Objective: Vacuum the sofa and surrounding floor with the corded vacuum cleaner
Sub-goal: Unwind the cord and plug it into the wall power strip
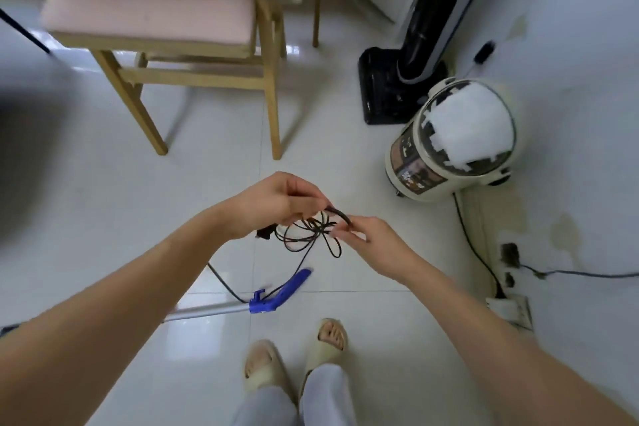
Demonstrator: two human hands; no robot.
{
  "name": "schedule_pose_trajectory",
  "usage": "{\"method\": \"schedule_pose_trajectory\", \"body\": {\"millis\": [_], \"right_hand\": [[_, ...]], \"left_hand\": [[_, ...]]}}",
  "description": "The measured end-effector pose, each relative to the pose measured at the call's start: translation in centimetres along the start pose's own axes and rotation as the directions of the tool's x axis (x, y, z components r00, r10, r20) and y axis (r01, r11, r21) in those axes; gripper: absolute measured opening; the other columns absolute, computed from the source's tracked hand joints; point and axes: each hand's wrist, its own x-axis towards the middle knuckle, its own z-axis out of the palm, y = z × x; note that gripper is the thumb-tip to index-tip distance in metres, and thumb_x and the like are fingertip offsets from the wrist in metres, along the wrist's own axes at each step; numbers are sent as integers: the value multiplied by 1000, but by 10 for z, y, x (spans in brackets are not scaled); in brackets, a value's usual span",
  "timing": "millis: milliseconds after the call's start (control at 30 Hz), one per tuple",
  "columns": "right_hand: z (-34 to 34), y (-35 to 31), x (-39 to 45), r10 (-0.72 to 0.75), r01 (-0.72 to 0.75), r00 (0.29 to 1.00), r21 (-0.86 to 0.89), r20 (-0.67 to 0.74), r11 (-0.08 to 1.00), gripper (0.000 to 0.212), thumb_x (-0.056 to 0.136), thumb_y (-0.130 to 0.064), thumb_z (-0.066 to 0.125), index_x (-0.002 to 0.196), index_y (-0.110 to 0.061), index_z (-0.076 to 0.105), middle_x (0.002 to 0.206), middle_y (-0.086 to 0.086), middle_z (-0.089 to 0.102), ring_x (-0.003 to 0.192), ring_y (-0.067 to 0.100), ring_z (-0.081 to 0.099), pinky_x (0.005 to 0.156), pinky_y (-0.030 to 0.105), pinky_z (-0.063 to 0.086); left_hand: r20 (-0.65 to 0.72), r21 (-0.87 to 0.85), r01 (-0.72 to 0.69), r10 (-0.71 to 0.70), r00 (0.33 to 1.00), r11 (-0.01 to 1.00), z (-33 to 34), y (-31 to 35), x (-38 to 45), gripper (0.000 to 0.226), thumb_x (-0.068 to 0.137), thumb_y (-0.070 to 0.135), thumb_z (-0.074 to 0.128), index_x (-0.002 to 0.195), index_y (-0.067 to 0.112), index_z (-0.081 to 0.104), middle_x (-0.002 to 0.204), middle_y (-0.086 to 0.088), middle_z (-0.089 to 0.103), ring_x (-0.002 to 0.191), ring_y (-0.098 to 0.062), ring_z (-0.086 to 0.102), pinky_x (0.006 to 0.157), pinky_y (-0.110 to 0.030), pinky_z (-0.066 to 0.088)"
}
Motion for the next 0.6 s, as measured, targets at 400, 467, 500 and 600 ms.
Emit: {"method": "schedule_pose_trajectory", "body": {"millis": [400,467,500,600], "right_hand": [[-64,-75,-120,333,-341,939,-349,-84,873,38,102,-28,43,66,-18,42,75,8,57,76,25,57,61,33,39],[-72,-91,-136,355,-422,900,-309,-252,852,36,104,-28,37,77,-10,53,83,13,60,86,31,61,65,32,35],[-77,-103,-140,246,-362,848,-173,-470,916,35,104,-26,36,86,-5,58,83,10,60,83,30,61,64,31,33],[-82,-143,-157,15,-194,711,-175,-703,965,29,104,-22,37,100,-3,59,88,7,64,78,25,57,67,32,39]], "left_hand": [[-610,76,29,24,792,997,7,92,-62,23,97,24,53,85,15,71,49,4,32,37,-7,30,41,-20,25],[-612,150,103,11,791,983,16,108,-68,26,100,23,46,91,12,68,53,0,38,45,-15,36,43,-24,28],[-616,159,116,7,788,981,23,114,-70,27,101,24,43,90,12,65,56,-1,42,50,-20,41,46,-25,30],[-559,274,138,41,828,952,46,125,-74,29,102,22,36,90,10,59,67,-3,51,70,-27,51,58,-29,37]]}}
